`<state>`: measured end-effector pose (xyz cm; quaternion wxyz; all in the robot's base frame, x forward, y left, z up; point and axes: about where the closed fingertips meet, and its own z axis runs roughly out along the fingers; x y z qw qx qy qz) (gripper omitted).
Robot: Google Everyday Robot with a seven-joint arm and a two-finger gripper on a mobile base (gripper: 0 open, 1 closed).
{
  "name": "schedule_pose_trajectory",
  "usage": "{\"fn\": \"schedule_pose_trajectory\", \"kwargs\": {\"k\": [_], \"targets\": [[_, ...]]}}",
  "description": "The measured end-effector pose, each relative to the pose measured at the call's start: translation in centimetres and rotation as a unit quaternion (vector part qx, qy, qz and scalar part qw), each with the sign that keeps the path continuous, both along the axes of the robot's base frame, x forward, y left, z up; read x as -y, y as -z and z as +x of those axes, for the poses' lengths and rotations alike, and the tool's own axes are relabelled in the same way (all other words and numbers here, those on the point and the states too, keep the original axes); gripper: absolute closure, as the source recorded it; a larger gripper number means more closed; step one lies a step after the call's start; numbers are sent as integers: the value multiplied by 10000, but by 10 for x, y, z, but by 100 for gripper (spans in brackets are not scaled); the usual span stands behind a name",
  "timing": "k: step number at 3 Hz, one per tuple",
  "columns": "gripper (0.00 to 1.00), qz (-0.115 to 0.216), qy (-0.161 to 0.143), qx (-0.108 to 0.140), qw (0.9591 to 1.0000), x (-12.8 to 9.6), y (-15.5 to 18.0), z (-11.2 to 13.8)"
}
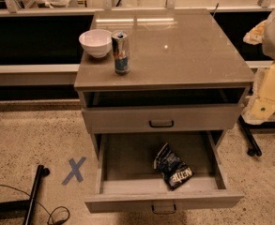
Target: Pick blue chip bag from middle drawer and place on counter
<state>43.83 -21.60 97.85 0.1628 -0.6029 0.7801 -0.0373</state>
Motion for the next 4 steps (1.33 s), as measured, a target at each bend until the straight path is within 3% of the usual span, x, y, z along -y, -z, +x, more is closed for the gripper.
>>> {"fn": "schedule_pose_trajectory", "kwargs": {"k": [1, 2, 3, 4], "targets": [[0, 1, 0, 0, 10000, 0, 0, 0], [0, 175, 137, -89, 9997, 4, 25, 7], [0, 618, 58, 50, 9981, -14, 50, -14], [0, 1204, 73, 134, 9926, -23, 101, -43]]}}
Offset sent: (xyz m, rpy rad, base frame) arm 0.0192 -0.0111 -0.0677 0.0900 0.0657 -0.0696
